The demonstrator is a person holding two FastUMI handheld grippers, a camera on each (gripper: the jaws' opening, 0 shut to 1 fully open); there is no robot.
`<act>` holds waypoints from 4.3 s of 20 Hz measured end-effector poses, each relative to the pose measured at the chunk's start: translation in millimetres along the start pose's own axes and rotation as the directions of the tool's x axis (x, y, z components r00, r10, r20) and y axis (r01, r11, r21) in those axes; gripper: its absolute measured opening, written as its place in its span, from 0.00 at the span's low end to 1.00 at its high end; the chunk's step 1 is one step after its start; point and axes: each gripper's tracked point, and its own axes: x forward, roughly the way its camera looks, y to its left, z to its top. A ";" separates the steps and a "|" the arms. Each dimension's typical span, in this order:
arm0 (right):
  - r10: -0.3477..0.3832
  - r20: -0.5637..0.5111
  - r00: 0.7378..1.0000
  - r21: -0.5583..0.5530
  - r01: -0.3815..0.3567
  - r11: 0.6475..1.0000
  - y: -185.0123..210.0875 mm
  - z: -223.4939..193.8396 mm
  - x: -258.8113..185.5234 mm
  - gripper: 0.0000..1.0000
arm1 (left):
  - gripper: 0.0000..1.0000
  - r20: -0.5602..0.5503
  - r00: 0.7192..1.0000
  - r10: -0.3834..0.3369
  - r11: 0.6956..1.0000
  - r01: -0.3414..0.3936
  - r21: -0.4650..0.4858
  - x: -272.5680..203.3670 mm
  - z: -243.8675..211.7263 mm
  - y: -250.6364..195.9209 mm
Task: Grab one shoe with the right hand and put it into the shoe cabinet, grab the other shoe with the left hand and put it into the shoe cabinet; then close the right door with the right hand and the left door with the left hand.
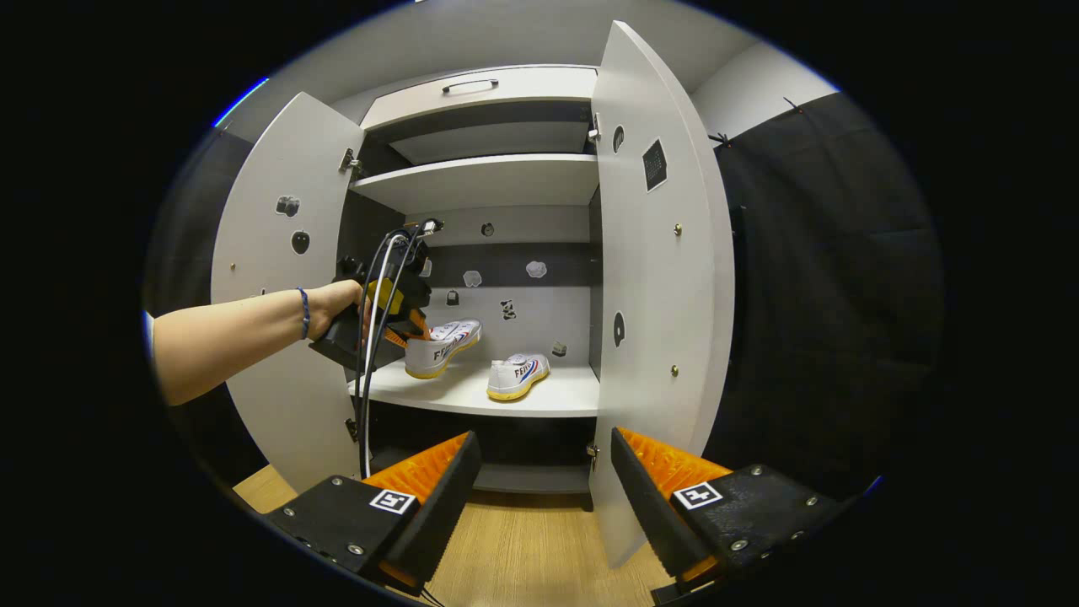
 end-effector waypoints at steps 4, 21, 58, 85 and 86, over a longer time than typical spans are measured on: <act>-0.043 0.000 0.999 0.018 0.043 0.999 -15.0 0.3 -4.8 0.95 | 0.07 -0.050 0.997 0.059 0.996 -0.055 0.063 3.9 -4.3 14.4; -0.017 0.001 1.000 0.042 0.017 0.999 -53.2 21.7 -26.0 0.95 | 0.96 0.491 0.871 -0.024 0.995 -0.028 0.097 -213.3 38.2 -14.4; 0.077 -0.026 0.997 0.041 -0.076 0.996 -66.4 18.9 11.8 0.66 | 0.99 0.715 0.694 -0.085 0.994 0.014 0.104 -458.5 -37.9 24.8; 0.160 0.004 0.987 0.146 -0.159 0.976 70.6 16.7 145.4 0.96 | 0.94 0.736 0.674 0.063 0.994 -0.111 0.017 -511.7 -48.1 135.3; 0.154 0.001 0.988 0.152 -0.153 0.977 72.7 17.0 147.8 0.95 | 0.94 0.734 0.676 0.070 0.994 -0.110 0.007 -511.7 -50.3 142.3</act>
